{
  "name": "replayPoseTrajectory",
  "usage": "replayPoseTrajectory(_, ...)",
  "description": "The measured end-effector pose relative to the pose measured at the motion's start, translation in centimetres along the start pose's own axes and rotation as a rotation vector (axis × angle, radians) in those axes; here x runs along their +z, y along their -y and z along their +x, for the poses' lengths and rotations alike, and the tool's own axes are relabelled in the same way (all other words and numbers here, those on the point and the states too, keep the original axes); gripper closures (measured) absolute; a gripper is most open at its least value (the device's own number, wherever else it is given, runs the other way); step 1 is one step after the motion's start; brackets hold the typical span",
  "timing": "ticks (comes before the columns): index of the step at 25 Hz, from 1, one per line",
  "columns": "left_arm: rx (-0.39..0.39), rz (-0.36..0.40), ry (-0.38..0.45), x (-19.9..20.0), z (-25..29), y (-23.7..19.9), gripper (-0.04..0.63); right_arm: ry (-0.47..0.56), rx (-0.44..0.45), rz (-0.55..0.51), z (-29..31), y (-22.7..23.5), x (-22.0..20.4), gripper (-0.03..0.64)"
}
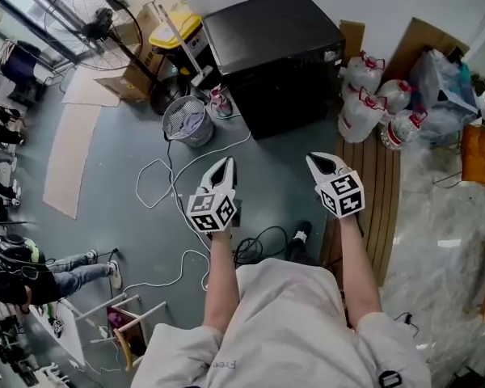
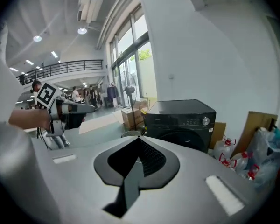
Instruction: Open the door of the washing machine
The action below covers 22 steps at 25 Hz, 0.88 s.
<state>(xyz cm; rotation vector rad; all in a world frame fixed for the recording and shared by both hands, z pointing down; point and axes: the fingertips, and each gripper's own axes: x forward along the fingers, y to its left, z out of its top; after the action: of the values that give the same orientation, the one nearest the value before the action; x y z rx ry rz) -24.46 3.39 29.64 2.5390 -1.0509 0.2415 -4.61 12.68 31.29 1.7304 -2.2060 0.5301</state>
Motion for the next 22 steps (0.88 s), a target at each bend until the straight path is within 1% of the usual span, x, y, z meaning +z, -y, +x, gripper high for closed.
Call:
replayPoseTrajectory(2, 0.016, -0.003, -0.008, -0.4, 0.8, 0.2, 0.540, -0.046, 0.049, -0.055, 0.3, 1.2, -0.2, 0.615)
replayPoseTrajectory(4, 0.016, 0.004, -0.023, -0.9, 1.7, 0.9, 0.541, -0.067, 0.068, -0.095, 0.3, 2.4, -0.2, 0.615)
replayPoseTrajectory(7, 0.012, 0.011, -0.034, -1.5, 2.9, 1.8, 0.540, -0.059, 0.074, -0.103, -0.2, 3.1, -0.2, 0.615)
replayPoseTrajectory(12, 0.020, 0.042, -0.050, -1.3, 5.1, 3.0, 0.540, -0.098, 0.125, -0.156, 0.3, 1.3, -1.3, 0.615)
replayPoseTrajectory(16, 0.010, 0.052, -0.059, -1.2, 7.5, 3.8, 0.540, -0.105, 0.138, -0.160, 1.4, 2.4, -0.7, 0.615)
replayPoseTrajectory(19, 0.006, 0.041, -0.084, -2.3, 8.9, 3.6, 0.540, -0.118, 0.140, -0.181, 2.7, 3.2, -0.2, 0.615)
replayPoseTrajectory(22, 0.010, 0.012, -0.100, -3.4, 10.7, 2.7, 0.540, -0.162, 0.140, -0.225, 4.6, 4.1, -0.3, 0.615)
